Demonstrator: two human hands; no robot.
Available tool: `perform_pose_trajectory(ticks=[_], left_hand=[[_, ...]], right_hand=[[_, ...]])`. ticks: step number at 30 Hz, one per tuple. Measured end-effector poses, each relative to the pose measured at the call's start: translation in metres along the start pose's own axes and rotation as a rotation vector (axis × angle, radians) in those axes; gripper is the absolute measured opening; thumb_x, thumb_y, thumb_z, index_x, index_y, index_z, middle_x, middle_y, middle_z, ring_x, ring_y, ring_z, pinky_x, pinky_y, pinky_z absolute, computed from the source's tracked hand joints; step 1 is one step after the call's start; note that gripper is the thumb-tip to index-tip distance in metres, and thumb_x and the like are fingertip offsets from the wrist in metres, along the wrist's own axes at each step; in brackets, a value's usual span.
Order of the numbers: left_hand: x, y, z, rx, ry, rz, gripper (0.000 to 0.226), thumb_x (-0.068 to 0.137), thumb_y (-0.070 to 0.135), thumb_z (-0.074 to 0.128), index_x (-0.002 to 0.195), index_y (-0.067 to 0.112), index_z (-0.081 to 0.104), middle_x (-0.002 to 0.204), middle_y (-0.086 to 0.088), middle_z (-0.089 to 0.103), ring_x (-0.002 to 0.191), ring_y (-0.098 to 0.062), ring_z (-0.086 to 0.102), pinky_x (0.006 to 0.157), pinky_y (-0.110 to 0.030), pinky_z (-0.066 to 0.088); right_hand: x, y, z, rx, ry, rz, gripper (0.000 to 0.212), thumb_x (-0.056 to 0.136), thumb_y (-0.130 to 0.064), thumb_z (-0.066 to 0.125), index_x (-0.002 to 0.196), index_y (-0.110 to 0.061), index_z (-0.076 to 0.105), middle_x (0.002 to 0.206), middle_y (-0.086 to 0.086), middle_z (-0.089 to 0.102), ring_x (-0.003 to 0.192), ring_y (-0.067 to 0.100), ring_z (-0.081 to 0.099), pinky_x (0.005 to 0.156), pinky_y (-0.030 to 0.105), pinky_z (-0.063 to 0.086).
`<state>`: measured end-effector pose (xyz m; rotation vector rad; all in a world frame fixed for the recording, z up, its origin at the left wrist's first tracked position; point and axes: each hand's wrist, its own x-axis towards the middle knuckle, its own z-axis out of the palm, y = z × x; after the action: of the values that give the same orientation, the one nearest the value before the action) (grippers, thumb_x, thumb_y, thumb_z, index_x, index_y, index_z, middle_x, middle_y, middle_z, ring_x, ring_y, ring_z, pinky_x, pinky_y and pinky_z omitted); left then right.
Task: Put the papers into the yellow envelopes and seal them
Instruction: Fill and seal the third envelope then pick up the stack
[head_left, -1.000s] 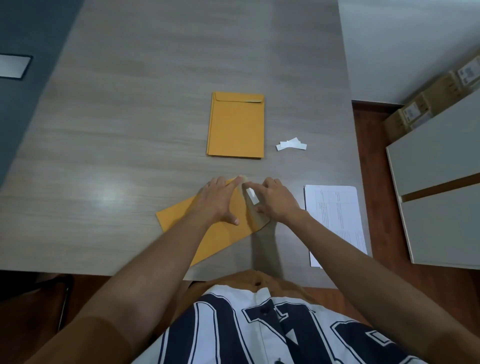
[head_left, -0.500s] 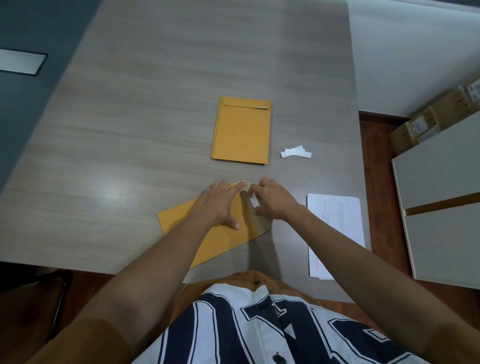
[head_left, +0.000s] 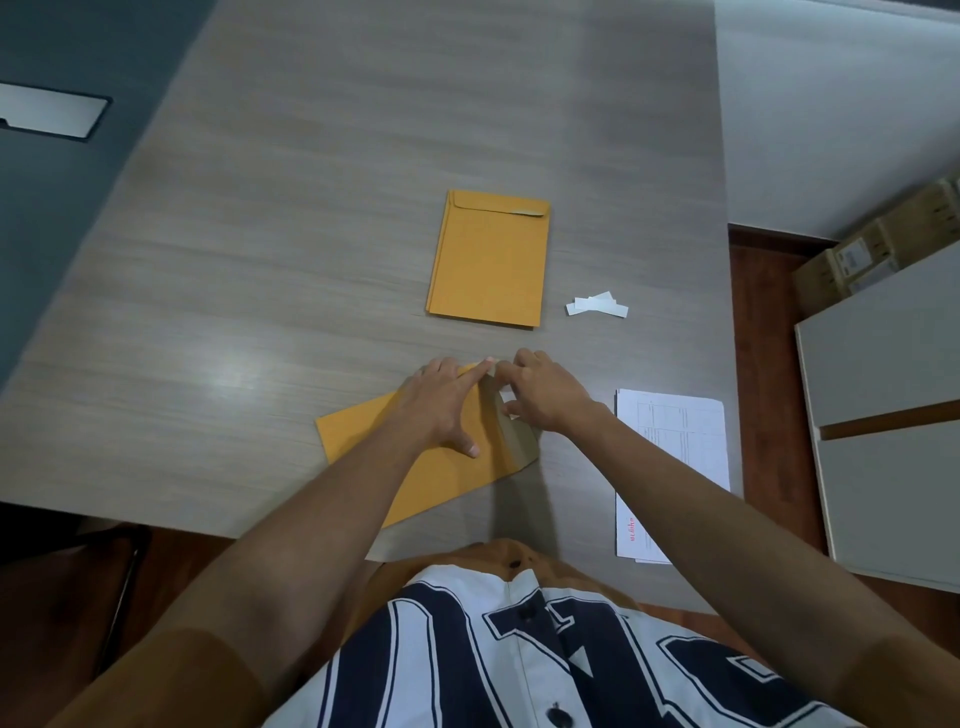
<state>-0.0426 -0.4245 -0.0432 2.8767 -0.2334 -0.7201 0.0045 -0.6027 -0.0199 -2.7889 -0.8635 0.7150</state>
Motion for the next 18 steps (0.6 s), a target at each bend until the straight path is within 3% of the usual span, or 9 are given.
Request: perform_pose_trajectory(ticks=[10,15,18], left_hand=[[0.0004,0.0004,-0.0005,0.005,-0.009,0.002,0.134,0.052,0.068,0.083,0.154,0.038,0.002,0.123,-0.007,0.045,0.116,-0.026,0.042,0.098,-0.038,0.039],[0.0004,-0.0013,0.0011,0.003,0.005,0.007,0.134,0.050,0.069,0.083,0.154,0.039,0.002,0.121,-0.006,0.046,0.114,-0.025,0.042,0.096,-0.038,0.040],[0.0011,-0.0017,0.0017,-0.001,0.004,0.008,0.134,0.050,0.069,0.083,0.153,0.040,0.002,0.121,-0.006,0.046,0.114,-0.025,0.042,0.097,-0.038,0.040]], right_hand=[[-0.0001,-0.0015,-0.0025,0.016,0.012,-0.016,0.042,0.091,-0.030,0.064,0.129,-0.019,0.050,0.122,0.007,0.049,0.116,0.025,0.047,0.093,0.037,0.044],[-0.0004,-0.0017,-0.0014,0.032,0.027,-0.016,0.034,0.090,-0.029,0.065,0.120,-0.019,0.054,0.119,0.006,0.049,0.113,0.025,0.048,0.090,0.036,0.044],[-0.0020,-0.0018,-0.0005,0.040,0.024,-0.013,0.040,0.091,-0.029,0.064,0.128,-0.020,0.052,0.121,0.007,0.049,0.114,0.024,0.047,0.093,0.037,0.045]])
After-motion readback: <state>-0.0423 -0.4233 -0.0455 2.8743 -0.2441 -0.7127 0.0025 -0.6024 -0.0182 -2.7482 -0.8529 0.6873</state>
